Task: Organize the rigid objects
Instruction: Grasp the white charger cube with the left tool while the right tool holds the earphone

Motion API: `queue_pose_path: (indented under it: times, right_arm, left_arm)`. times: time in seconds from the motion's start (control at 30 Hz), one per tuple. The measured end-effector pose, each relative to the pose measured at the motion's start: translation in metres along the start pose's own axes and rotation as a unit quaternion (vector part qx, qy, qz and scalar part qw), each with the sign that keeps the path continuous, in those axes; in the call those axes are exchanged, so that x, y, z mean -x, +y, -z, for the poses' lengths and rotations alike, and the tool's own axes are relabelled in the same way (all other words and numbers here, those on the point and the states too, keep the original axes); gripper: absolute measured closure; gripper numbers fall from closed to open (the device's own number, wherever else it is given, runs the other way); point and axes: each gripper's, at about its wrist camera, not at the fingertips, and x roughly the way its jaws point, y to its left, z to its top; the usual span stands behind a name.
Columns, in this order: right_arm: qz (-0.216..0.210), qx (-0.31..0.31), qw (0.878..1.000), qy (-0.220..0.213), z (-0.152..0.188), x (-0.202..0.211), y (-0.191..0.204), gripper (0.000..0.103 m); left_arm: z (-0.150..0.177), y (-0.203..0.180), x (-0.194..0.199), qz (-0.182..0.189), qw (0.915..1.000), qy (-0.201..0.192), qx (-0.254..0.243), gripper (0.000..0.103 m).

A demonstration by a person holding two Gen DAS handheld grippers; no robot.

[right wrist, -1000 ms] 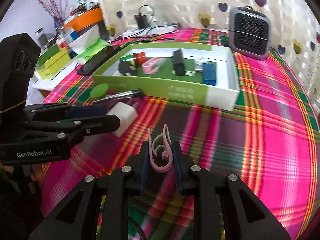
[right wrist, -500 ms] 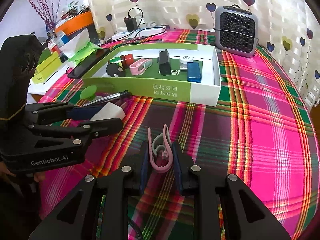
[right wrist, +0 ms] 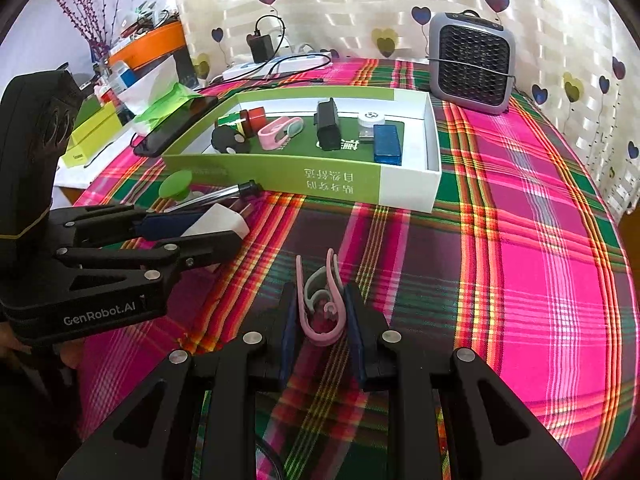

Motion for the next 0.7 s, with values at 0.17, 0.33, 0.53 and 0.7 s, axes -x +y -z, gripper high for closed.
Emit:
queue_pose_path:
  times: [0.17, 0.33, 0.53, 0.7]
  right_arm:
    - [-0.001, -0.001, 1.0, 0.0, 0.0001, 0.0, -0.0006, 0.079]
    - [0.0, 0.0, 1.0, 0.0, 0.0002, 0.0, -0.0012, 0.079]
    - [-0.001, -0.001, 1.0, 0.0, 0.0003, 0.0001, -0.0006, 0.079]
    - [-0.002, -0.003, 1.0, 0.0, 0.0003, 0.0, -0.0012, 0.079]
  left_arm:
    - [0.0004, 0.0004, 0.0002, -0.001, 1.0, 0.0, 0.0, 0.07]
    - [0.0009, 0.0003, 0.001, 0.0, 1.0, -0.001, 0.001, 0.07]
    - [0.001, 0.0006, 0.0007, 0.001, 1.0, 0.0, 0.001, 0.07]
    - [0.0038, -0.0047, 0.0054, 0.012, 0.9999, -0.003, -0.002, 0.07]
